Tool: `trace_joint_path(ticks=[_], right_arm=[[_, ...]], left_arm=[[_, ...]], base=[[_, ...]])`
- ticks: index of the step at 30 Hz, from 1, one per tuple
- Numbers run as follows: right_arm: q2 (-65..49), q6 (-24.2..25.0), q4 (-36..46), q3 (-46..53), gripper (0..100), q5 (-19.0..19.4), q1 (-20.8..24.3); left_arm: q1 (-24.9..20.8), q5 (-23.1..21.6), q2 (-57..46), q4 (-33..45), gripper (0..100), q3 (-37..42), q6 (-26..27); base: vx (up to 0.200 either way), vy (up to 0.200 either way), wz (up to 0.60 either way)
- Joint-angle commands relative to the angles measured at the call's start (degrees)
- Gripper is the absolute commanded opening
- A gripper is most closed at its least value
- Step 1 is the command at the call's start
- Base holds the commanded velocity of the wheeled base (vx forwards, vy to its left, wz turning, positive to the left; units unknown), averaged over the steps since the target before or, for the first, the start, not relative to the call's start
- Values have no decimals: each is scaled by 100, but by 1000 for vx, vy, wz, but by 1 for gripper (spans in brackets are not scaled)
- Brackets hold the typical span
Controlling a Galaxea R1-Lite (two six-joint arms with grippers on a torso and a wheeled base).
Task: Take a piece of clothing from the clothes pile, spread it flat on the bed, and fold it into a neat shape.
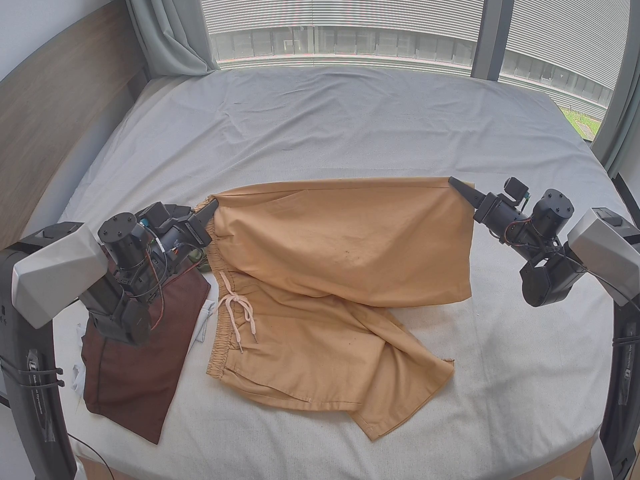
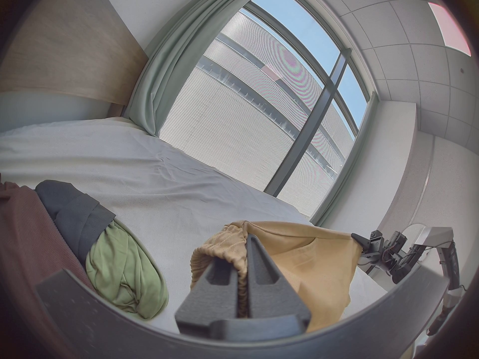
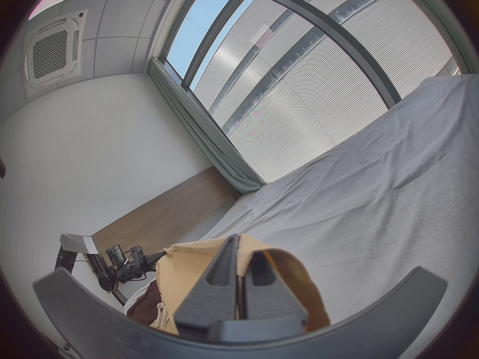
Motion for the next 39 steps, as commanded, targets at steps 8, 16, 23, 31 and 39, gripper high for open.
trace_joint_path(ticks=[8, 16, 23, 31, 39], right_arm=[[418, 12, 20, -490, 0, 3, 12], [585, 21, 99, -798, 0, 3, -5], [656, 12, 240, -1018, 0, 3, -5], [849, 12, 249, -1202, 0, 3, 3], [884, 12, 319, -1246, 0, 3, 3]], left_arm=[[-38, 98, 330, -3, 0, -409, -162], [-29, 98, 436, 6, 0, -594, -320], [-29, 98, 550, -3, 0, -699, -320], [-20, 177, 656, 6, 0, -875, -320], [-29, 168, 682, 6, 0, -884, -329]], base=[[0, 0, 0], [0, 0, 0], [0, 0, 0], [0, 0, 0], [0, 0, 0]])
